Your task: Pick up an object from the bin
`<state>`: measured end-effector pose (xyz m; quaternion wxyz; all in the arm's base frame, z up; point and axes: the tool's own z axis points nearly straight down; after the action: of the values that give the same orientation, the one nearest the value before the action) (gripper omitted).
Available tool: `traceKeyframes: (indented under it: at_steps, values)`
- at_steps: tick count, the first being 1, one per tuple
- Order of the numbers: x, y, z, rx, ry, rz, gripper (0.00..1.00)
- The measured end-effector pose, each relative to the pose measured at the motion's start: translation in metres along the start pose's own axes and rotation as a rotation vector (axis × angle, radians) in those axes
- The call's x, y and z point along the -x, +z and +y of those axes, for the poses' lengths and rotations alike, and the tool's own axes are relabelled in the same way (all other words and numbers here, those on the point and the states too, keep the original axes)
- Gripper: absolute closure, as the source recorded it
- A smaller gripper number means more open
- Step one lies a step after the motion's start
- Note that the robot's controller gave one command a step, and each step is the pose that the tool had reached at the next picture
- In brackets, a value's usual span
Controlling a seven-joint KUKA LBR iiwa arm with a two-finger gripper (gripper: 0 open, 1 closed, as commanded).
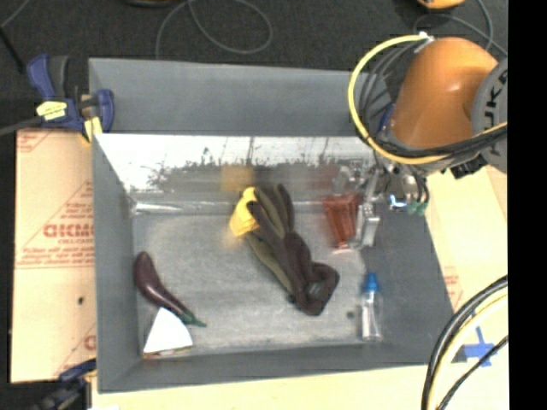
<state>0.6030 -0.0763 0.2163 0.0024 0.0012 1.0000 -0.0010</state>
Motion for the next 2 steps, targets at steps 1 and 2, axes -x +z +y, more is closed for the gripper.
traceKeyframes:
  at_steps: [1, 2]
  values:
    - [-0.016, 0.066, 0.024, 0.001, 0.057, -0.002, 0.0]
    - [-0.025, 0.072, 0.055, 0.0, 0.344, 0.001, 0.0]
